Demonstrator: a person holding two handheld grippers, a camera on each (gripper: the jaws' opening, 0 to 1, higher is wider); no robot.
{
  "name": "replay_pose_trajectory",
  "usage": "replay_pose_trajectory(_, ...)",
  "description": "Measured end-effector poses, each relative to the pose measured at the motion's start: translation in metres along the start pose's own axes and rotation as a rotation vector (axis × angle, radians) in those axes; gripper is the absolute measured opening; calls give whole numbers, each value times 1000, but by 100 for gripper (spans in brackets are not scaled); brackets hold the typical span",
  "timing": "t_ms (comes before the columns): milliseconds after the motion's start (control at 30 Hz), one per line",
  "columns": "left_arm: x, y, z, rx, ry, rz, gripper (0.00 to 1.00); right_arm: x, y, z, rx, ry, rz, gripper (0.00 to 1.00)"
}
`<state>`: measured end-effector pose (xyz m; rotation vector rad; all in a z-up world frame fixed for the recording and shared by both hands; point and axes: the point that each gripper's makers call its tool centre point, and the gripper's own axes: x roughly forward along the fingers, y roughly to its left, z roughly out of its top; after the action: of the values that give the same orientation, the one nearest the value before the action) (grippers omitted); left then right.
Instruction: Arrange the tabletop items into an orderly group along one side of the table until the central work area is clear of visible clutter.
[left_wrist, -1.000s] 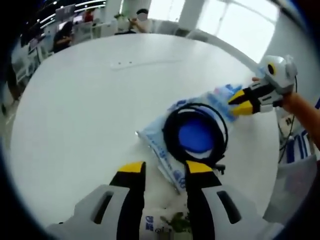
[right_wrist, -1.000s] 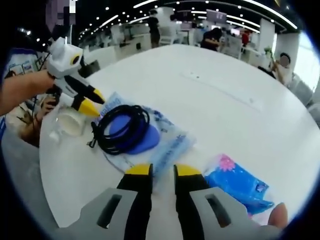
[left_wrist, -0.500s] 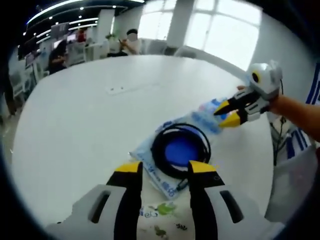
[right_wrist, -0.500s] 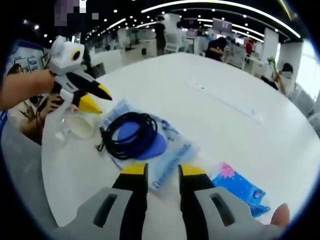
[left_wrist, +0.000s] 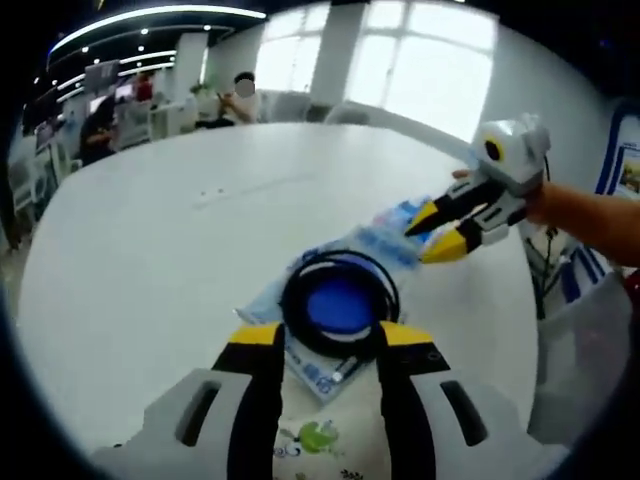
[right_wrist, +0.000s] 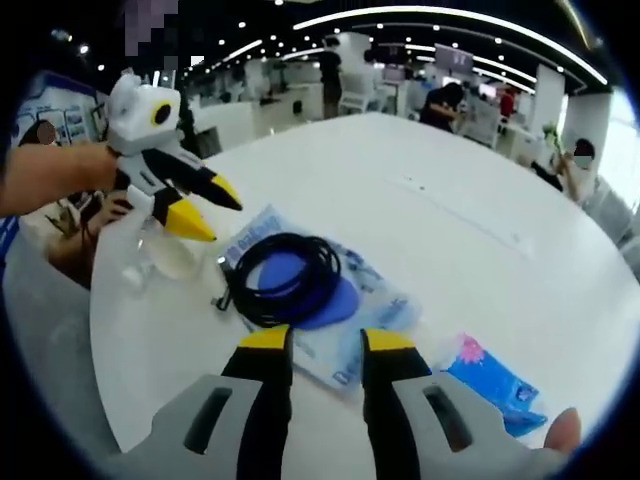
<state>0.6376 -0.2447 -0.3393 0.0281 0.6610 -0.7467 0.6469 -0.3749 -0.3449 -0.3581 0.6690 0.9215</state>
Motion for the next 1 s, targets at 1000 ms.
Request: replay_pose_trajectory(1000,40,14,-6,-23,87,9,30,45,10,16,90,7,23,27)
